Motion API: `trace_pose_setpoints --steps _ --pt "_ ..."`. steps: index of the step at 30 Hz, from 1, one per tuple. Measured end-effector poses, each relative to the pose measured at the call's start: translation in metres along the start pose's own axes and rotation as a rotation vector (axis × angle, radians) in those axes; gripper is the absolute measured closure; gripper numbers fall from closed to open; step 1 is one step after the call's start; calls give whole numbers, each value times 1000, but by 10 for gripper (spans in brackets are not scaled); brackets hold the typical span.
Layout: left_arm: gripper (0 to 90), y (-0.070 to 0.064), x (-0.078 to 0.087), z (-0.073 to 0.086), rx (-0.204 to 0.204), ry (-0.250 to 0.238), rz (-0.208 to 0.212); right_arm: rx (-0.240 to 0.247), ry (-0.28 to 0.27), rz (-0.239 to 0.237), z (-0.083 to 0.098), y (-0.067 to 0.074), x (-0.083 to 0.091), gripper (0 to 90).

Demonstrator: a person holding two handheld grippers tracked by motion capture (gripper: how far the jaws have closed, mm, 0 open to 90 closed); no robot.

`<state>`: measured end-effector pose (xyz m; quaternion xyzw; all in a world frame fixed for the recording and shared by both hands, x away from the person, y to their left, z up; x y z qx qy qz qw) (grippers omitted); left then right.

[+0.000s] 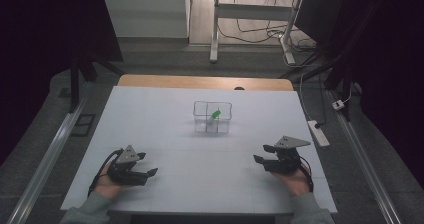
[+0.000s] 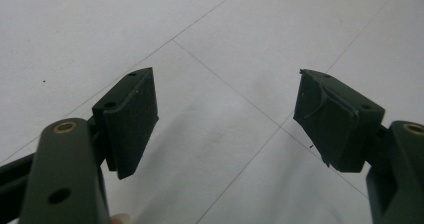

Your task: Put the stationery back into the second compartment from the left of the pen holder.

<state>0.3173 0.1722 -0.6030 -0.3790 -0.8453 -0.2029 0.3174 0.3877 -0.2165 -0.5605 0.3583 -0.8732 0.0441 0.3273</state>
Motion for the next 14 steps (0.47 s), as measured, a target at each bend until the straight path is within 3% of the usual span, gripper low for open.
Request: trace_pose_setpoints --steps 14 --pt "254 -1 0 -1 -5 -2 1 15 -10 12 3 -3 4 392"
Point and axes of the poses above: each handheld gripper's, and its own axes: x roughly backward along the jaws, z roughly out of its underside, y roughly to its left, the point moved 10 cm from there along -x, roughly forward along the jaws, and after that the axes turned 10 degrees about -x, right-handed, at the moved point
